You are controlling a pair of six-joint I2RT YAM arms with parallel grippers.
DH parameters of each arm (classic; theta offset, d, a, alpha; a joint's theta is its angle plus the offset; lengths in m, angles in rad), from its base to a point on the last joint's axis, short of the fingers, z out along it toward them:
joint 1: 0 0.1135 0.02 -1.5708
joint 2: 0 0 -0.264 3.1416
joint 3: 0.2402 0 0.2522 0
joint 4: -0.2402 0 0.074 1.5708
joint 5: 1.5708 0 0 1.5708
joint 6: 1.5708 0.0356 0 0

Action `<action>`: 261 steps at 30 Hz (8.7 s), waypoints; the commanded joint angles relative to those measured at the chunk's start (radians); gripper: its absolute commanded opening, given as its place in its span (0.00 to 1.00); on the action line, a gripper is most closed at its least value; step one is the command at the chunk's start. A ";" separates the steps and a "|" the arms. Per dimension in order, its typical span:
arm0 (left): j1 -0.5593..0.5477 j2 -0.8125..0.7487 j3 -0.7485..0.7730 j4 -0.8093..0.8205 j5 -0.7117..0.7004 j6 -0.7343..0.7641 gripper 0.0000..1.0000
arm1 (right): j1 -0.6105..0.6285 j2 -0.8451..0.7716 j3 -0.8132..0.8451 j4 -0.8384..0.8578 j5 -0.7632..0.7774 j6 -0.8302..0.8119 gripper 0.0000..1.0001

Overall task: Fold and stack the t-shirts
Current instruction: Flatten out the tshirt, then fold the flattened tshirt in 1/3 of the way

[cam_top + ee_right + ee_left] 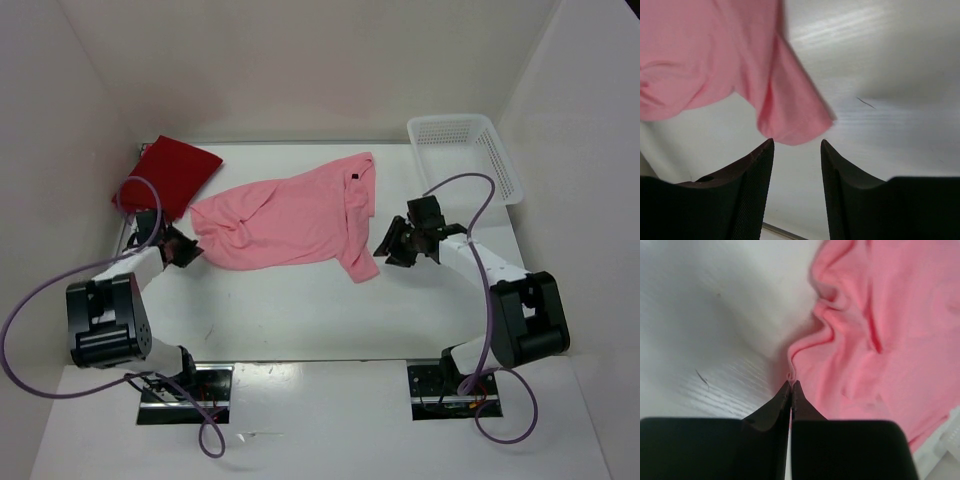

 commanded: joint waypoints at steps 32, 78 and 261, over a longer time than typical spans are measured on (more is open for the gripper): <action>0.000 -0.287 -0.040 -0.091 0.119 0.141 0.00 | 0.420 0.197 0.196 -0.191 0.382 -0.070 0.39; 0.048 -0.325 0.700 -0.293 0.345 0.102 0.00 | 0.185 -0.164 1.148 -0.531 0.213 -0.119 0.00; 0.062 0.100 0.060 -0.096 0.066 0.133 0.02 | -0.232 0.128 0.134 0.003 0.154 -0.087 0.42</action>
